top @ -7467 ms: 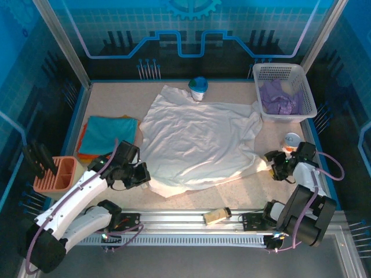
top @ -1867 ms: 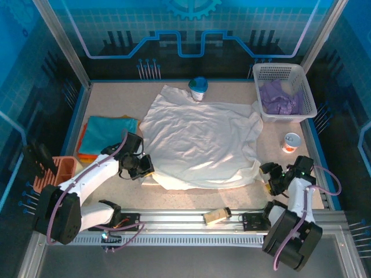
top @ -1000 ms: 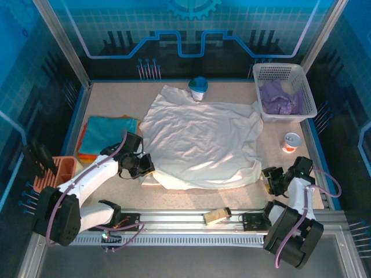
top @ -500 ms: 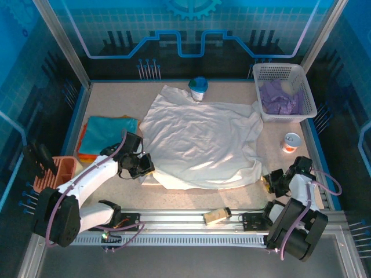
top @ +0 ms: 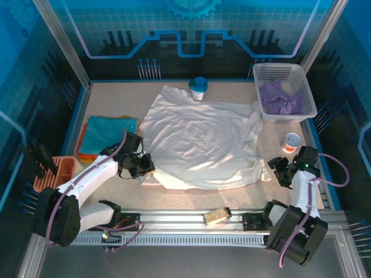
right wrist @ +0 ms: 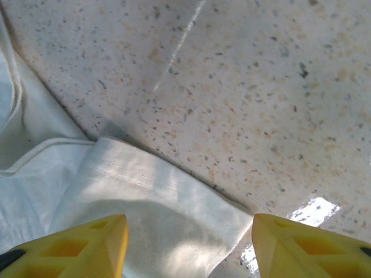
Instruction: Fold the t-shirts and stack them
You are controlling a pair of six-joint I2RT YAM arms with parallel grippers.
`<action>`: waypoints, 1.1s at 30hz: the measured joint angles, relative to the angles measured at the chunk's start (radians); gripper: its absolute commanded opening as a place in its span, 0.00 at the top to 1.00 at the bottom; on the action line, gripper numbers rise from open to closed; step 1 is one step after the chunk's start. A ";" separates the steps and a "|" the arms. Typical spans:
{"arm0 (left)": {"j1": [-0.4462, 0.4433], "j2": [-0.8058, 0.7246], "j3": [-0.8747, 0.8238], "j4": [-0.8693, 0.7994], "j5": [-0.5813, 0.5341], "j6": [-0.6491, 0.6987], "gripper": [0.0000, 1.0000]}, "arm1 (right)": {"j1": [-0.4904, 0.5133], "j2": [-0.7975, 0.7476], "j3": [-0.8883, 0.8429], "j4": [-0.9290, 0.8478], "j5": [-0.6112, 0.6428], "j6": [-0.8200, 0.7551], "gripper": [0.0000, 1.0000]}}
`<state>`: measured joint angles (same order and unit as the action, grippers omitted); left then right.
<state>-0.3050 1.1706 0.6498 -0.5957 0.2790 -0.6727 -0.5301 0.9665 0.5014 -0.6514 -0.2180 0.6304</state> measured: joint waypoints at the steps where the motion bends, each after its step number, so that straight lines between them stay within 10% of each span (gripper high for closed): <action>1: 0.000 0.001 0.000 0.002 0.003 0.000 1.00 | 0.014 0.008 0.000 -0.001 0.011 -0.003 0.40; 12: 0.000 0.008 -0.019 0.027 0.011 0.002 1.00 | 0.206 0.158 0.005 0.011 0.141 -0.010 0.42; 33: 0.000 -0.001 -0.044 0.044 0.015 0.002 1.00 | 0.214 0.235 0.024 0.041 0.173 -0.033 1.00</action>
<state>-0.3050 1.1694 0.6056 -0.5514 0.2939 -0.6704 -0.3161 1.2015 0.5259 -0.6102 -0.0448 0.5976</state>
